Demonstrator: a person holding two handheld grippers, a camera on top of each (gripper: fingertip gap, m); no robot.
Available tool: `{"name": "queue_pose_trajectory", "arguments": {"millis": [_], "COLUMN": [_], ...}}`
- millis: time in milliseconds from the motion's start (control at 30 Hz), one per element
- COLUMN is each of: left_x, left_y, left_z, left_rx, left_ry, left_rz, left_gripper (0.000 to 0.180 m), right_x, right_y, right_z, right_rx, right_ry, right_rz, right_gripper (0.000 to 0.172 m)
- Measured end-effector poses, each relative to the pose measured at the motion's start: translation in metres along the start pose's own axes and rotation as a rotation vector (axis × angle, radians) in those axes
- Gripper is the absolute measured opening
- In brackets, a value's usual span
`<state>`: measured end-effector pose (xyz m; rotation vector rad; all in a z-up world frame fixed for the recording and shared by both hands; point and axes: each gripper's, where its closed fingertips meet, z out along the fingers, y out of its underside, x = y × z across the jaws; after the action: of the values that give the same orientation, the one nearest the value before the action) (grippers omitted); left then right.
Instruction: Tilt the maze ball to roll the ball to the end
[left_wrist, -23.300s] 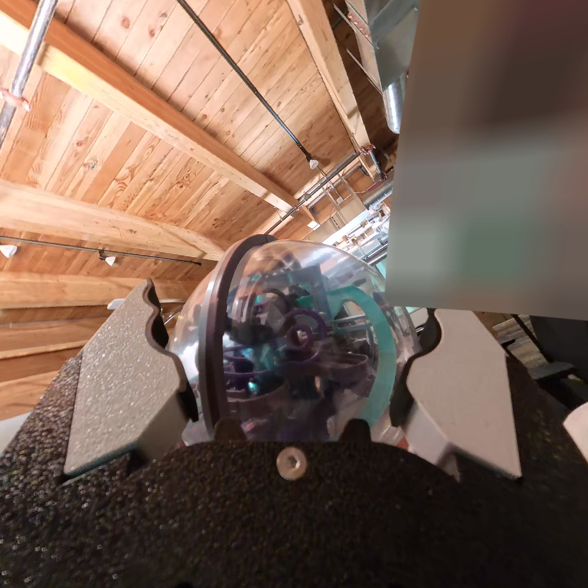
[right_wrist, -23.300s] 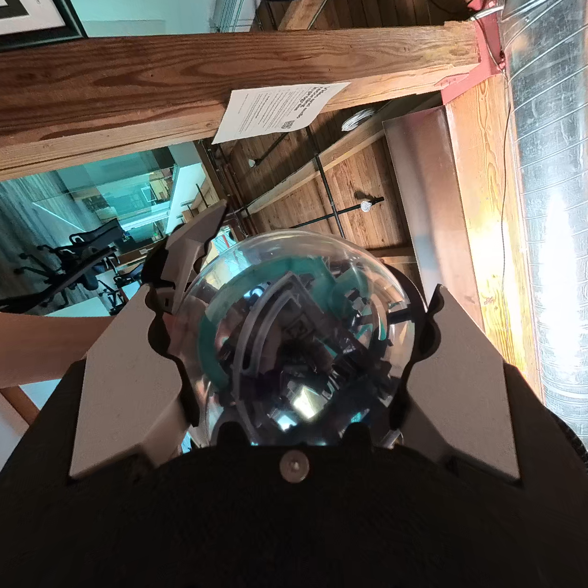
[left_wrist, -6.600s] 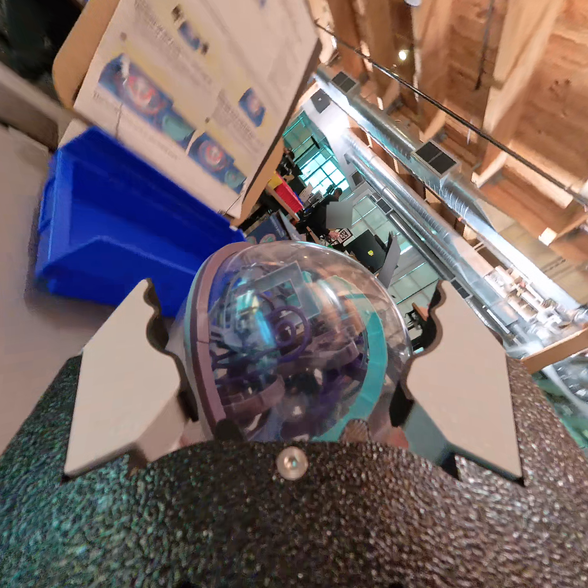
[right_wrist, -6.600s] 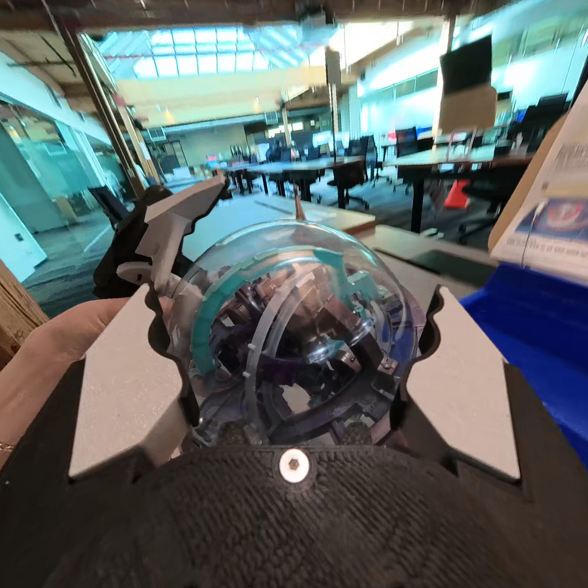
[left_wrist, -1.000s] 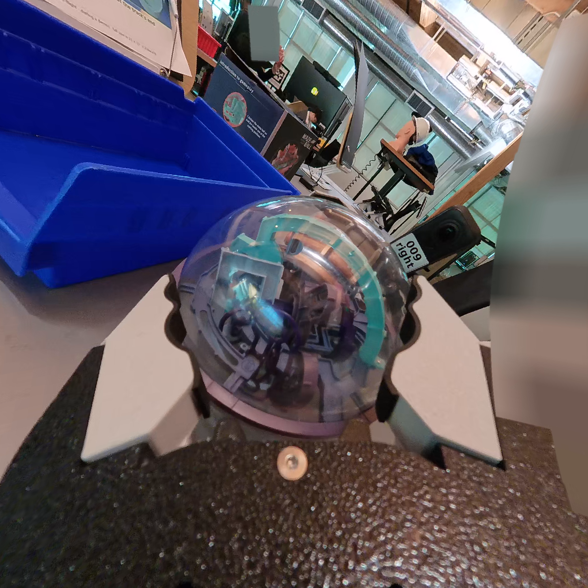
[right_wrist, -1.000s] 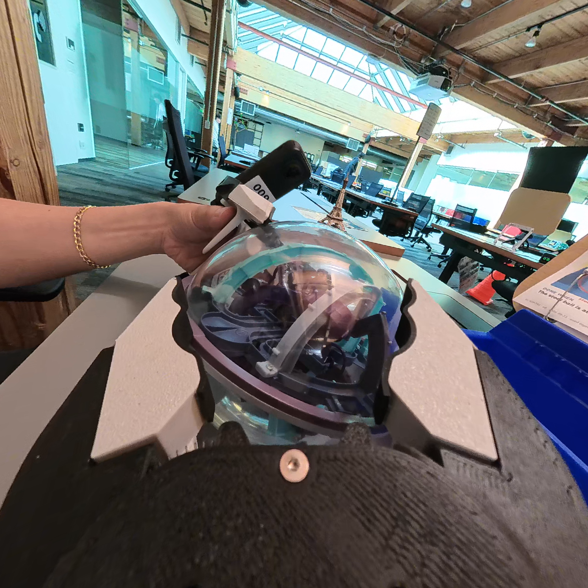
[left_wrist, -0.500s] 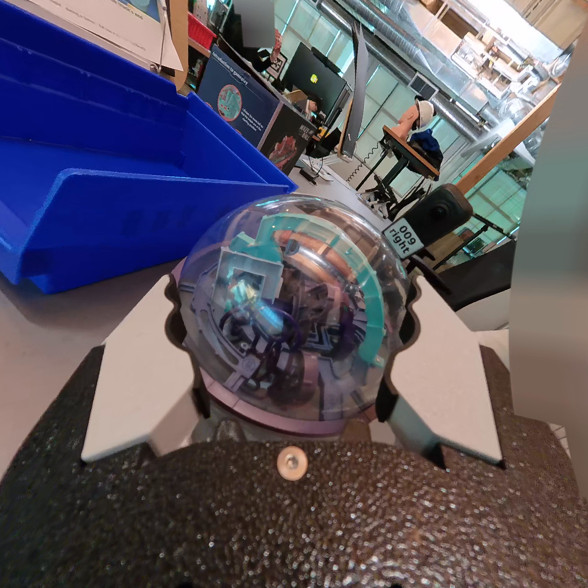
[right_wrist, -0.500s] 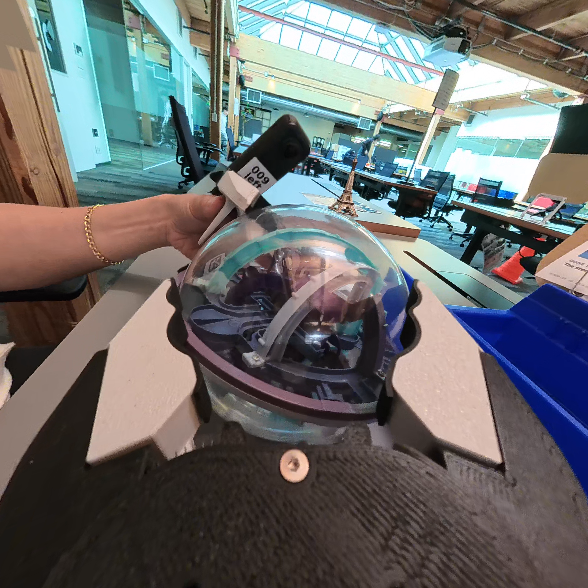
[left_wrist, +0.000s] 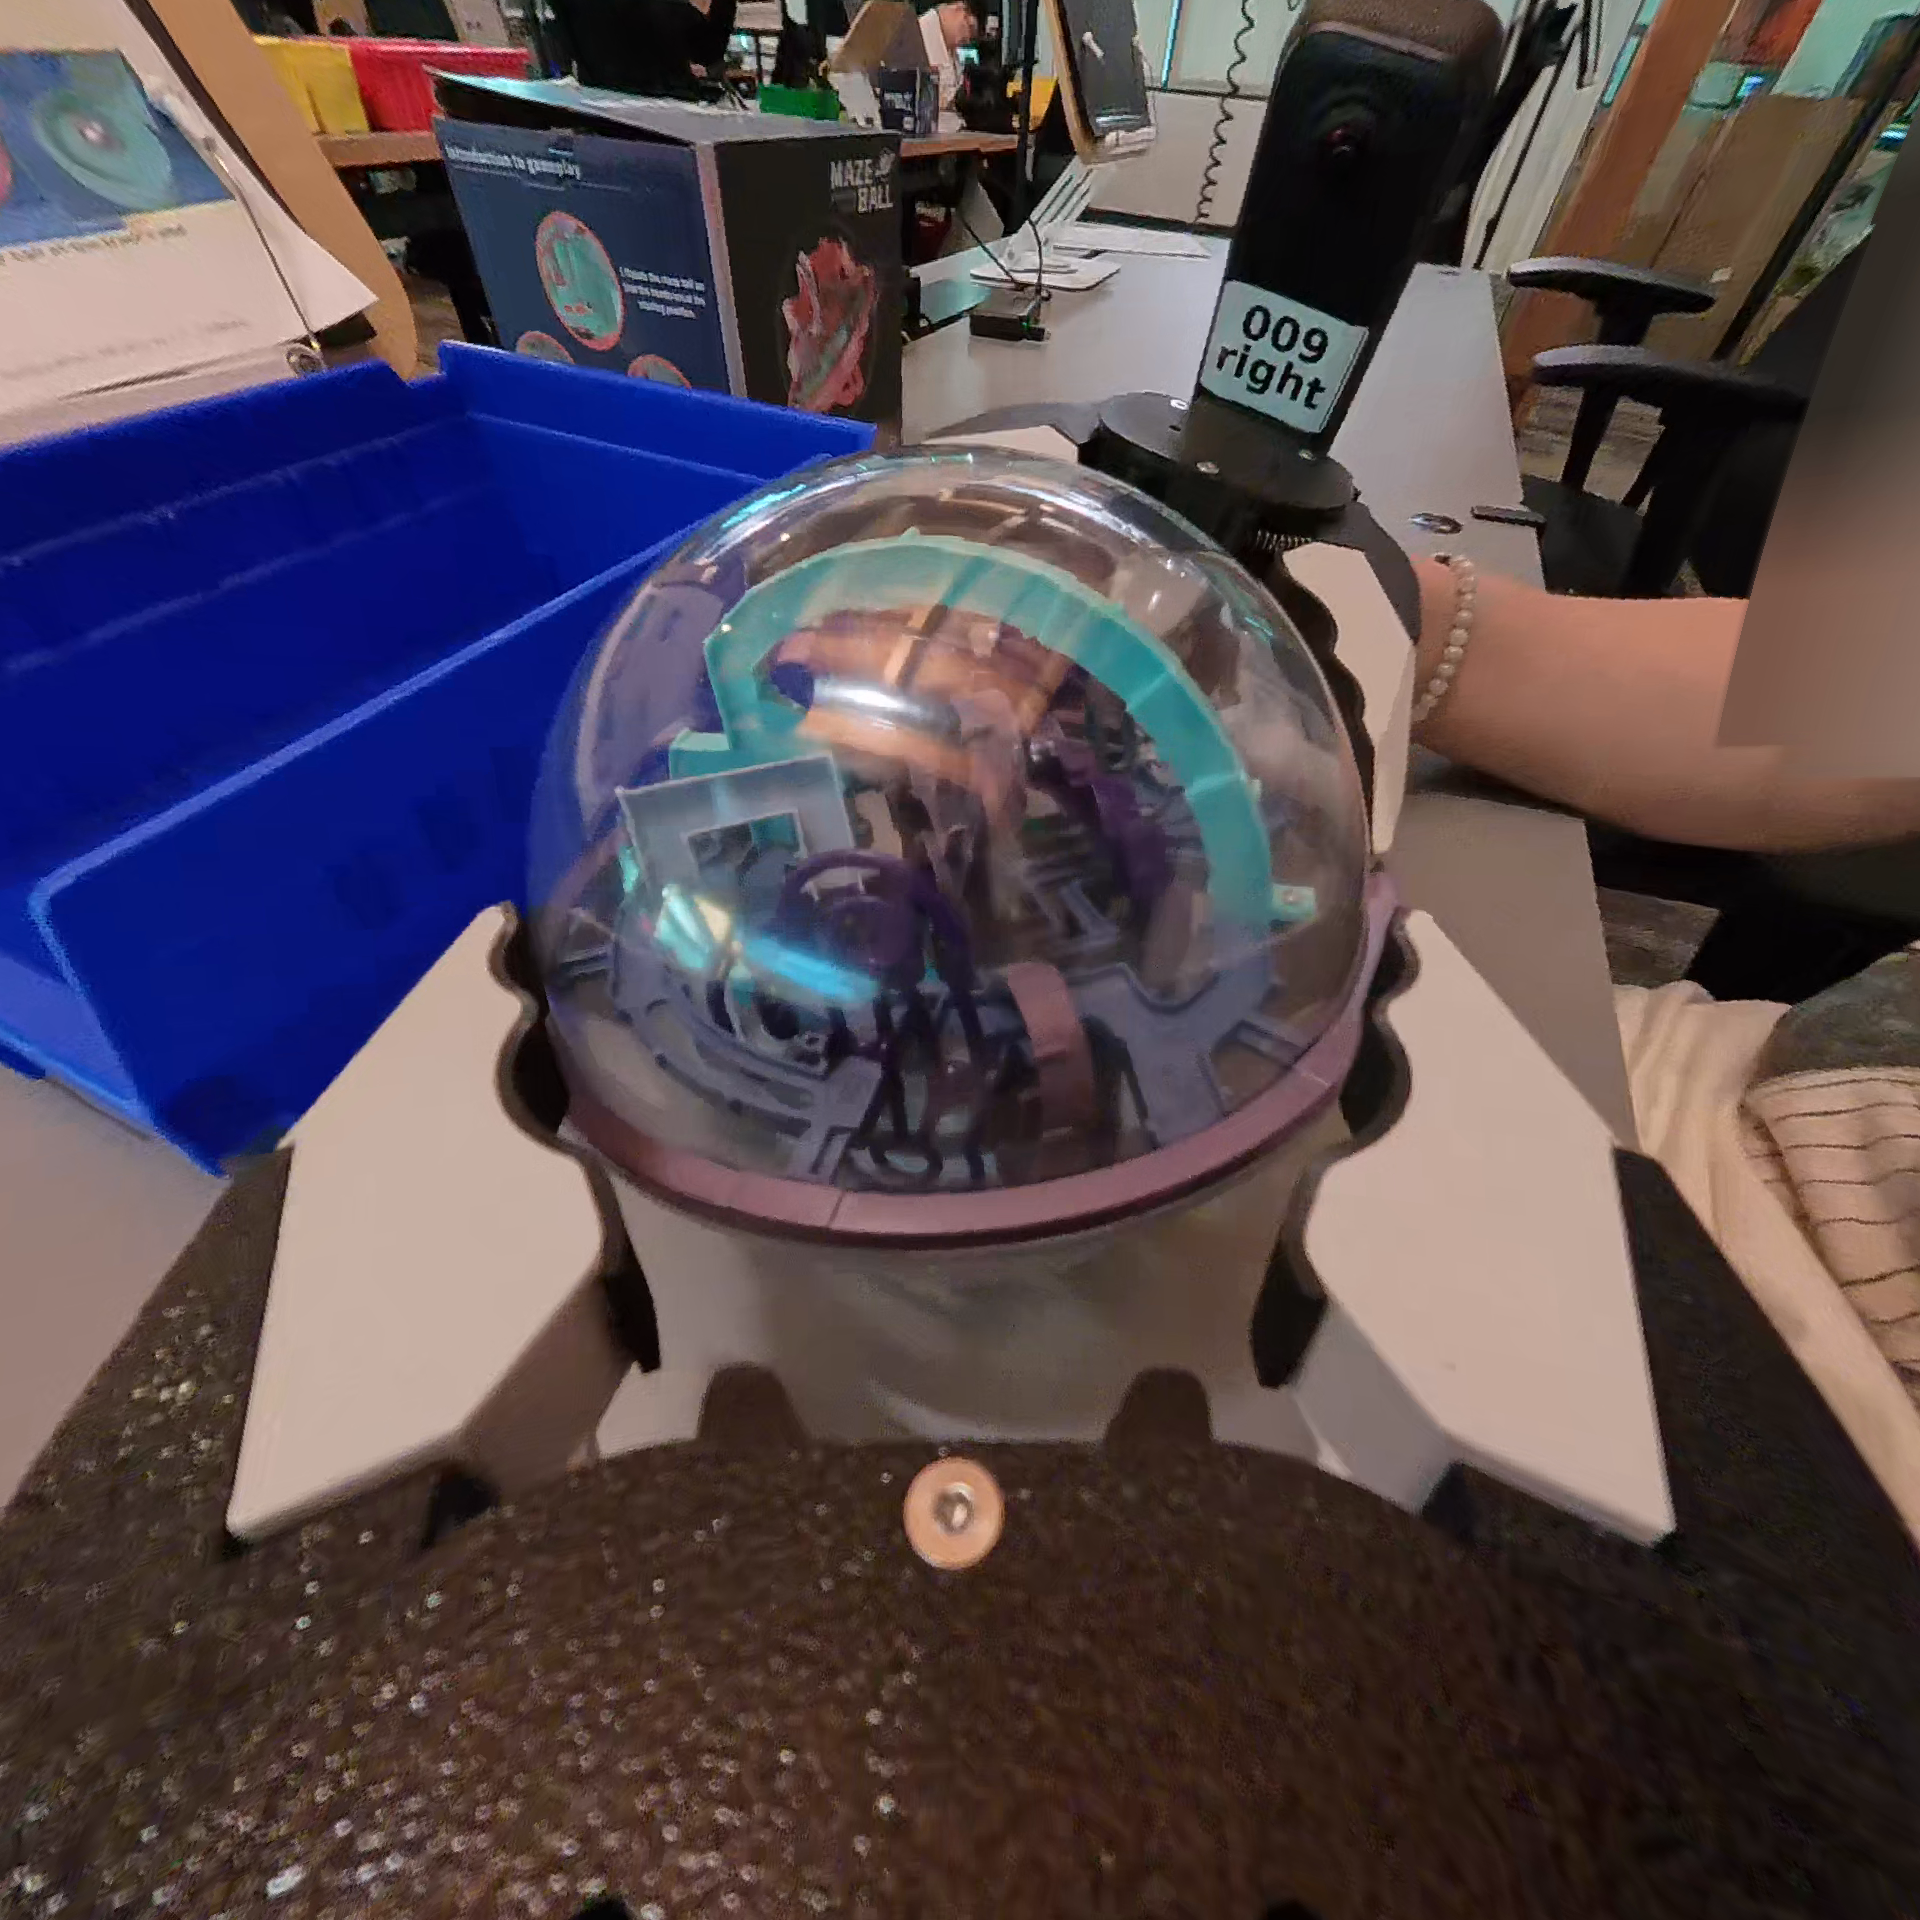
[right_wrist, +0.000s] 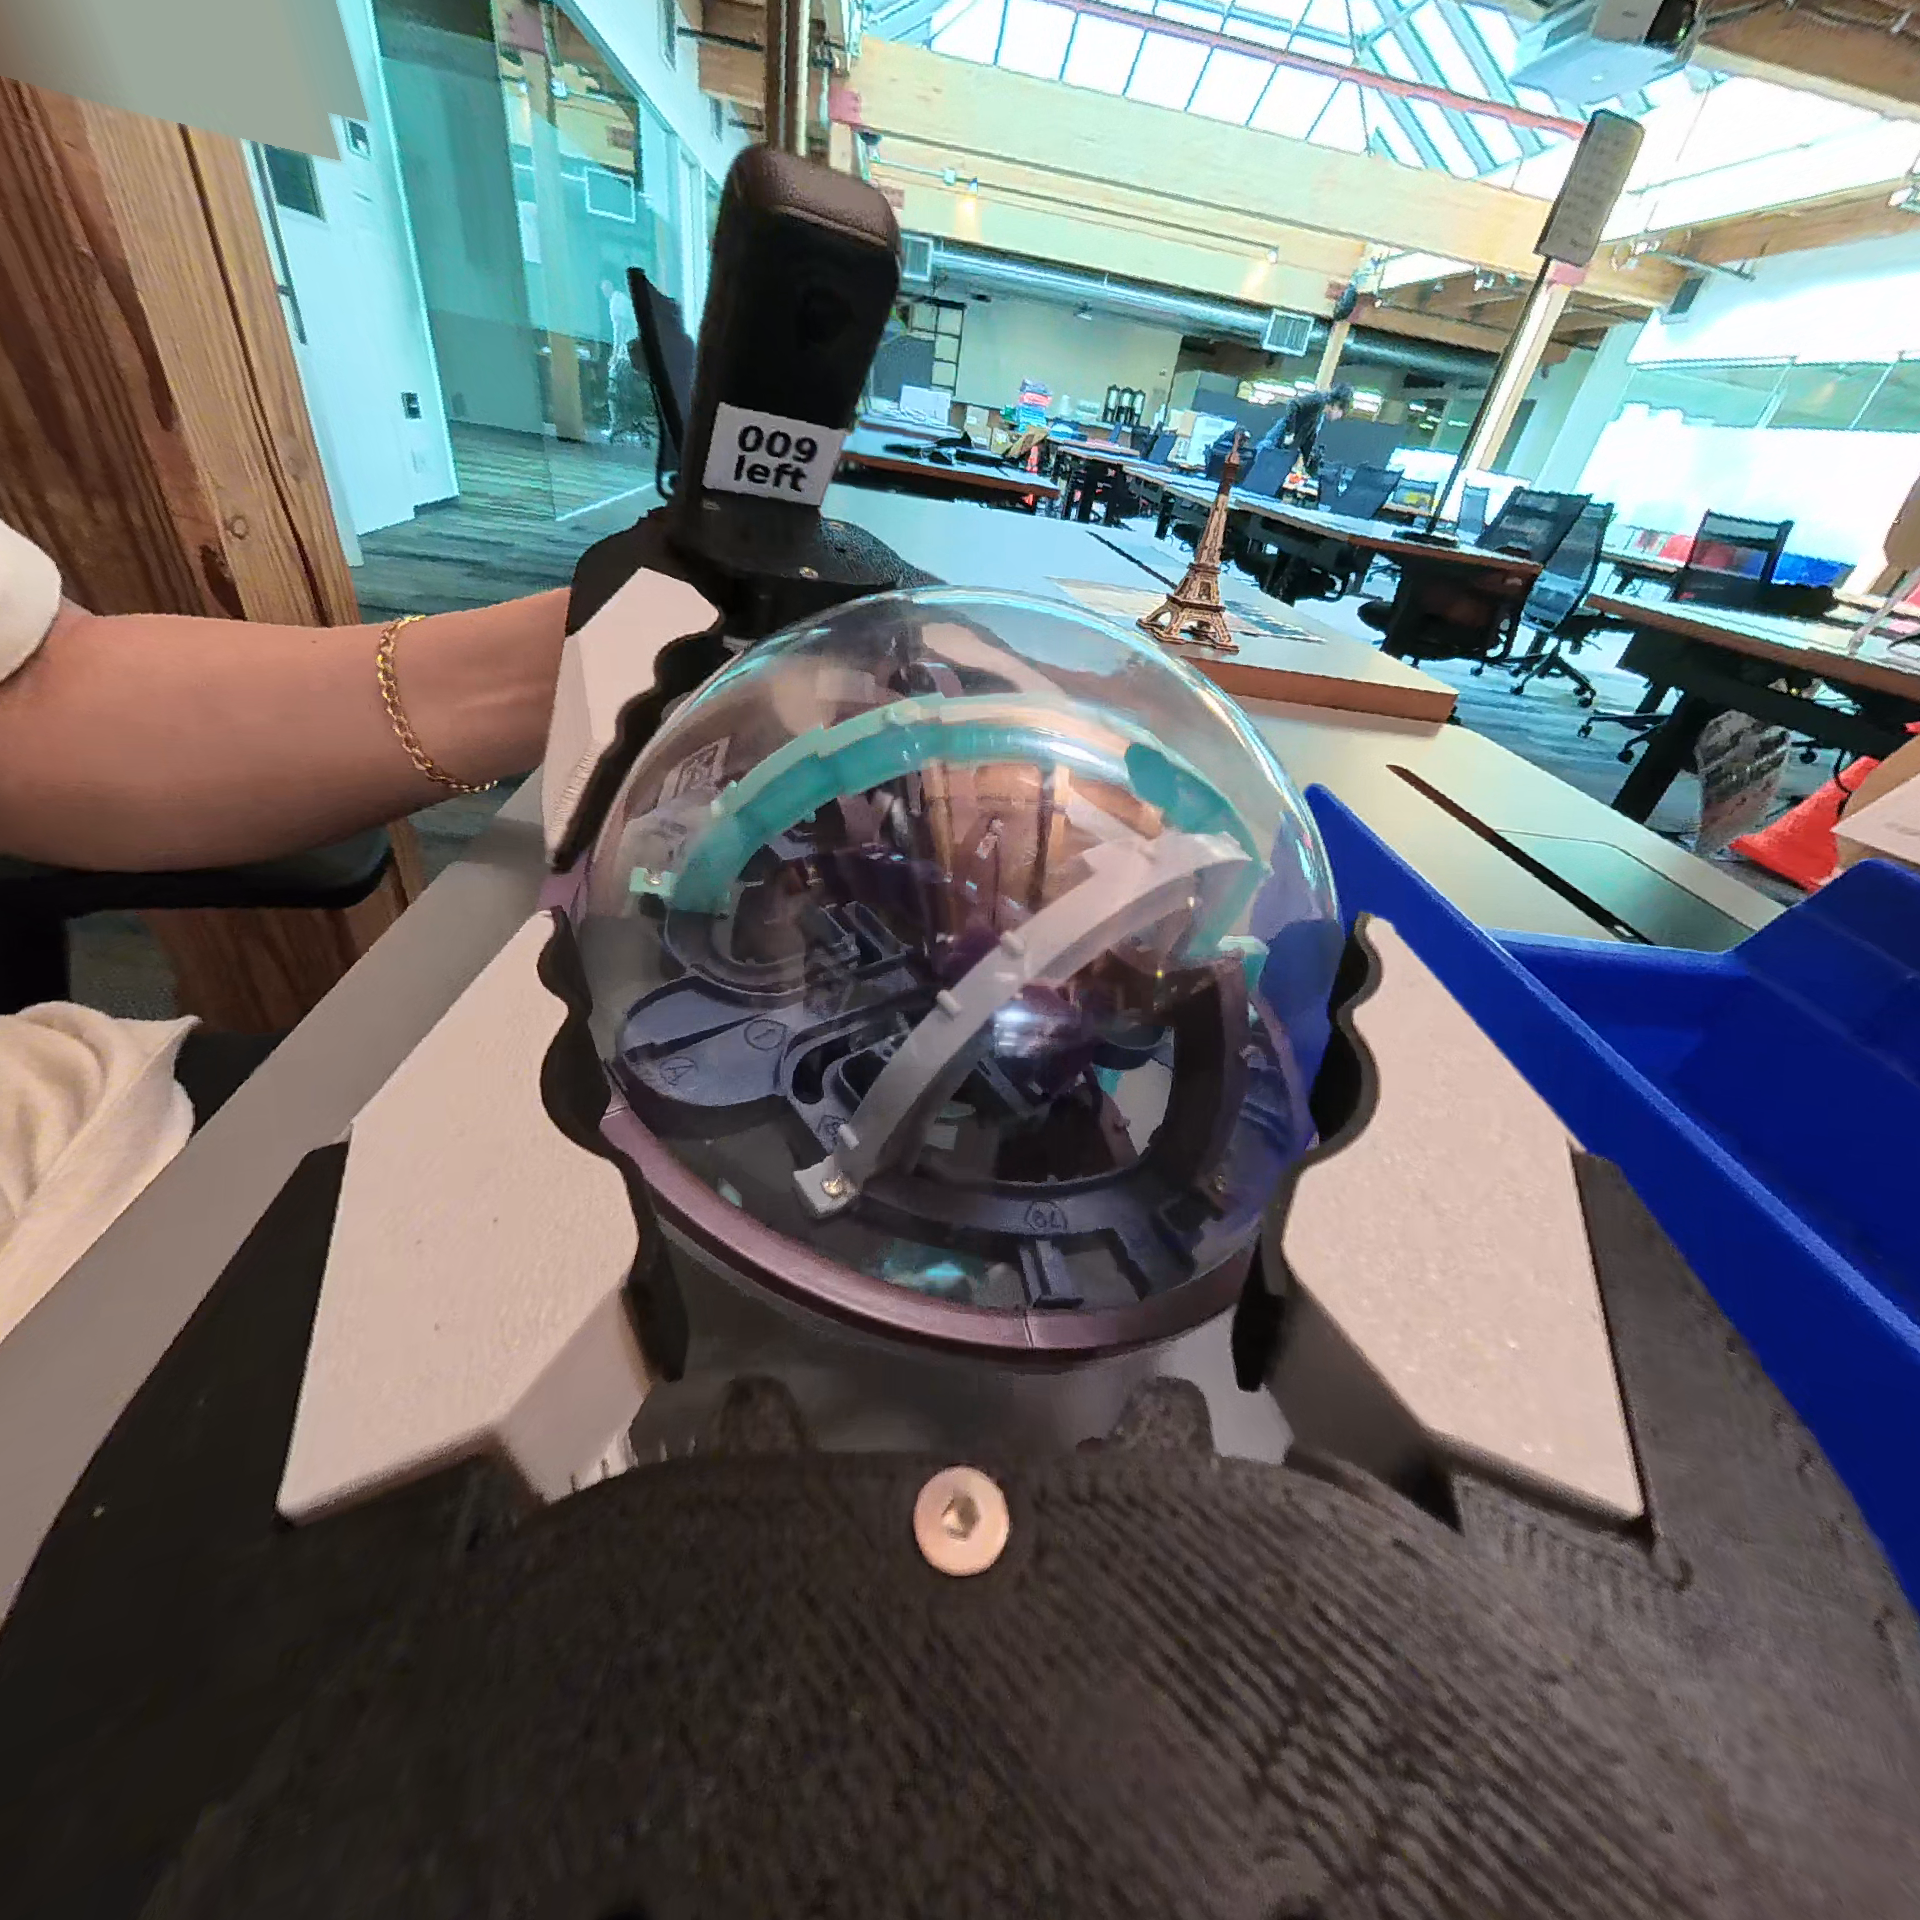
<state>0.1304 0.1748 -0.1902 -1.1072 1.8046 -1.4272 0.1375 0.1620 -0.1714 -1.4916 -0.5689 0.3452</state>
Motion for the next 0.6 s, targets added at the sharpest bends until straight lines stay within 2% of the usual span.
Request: {"name": "queue_pose_trajectory", "arguments": {"millis": [267,433,533,600], "left_x": [0.006,0.014,0.012,0.011], "left_y": [0.002,0.018,0.019,0.019], "left_z": [-0.003,-0.013,-0.015,-0.009], "left_rx": [0.005,-0.074,-0.072,-0.073], "left_ry": [0.033,0.082,0.063,0.041], "left_rz": [0.040,0.177,0.232,0.251], "left_gripper": [0.153,0.152,0.146,0.151], "right_x": [-0.001,-0.009,-0.011,-0.012], "right_y": [0.000,-0.002,-0.002,-0.003], "right_z": [-0.003,-0.004,-0.002,0.000], "right_rx": [0.009,0.022,0.016,0.017], "right_ry": [-0.016,-0.066,-0.073,-0.071], "right_rz": [0.002,0.006,0.004,-0.004], "right_gripper": [0.136,0.136,0.136,0.136]}}
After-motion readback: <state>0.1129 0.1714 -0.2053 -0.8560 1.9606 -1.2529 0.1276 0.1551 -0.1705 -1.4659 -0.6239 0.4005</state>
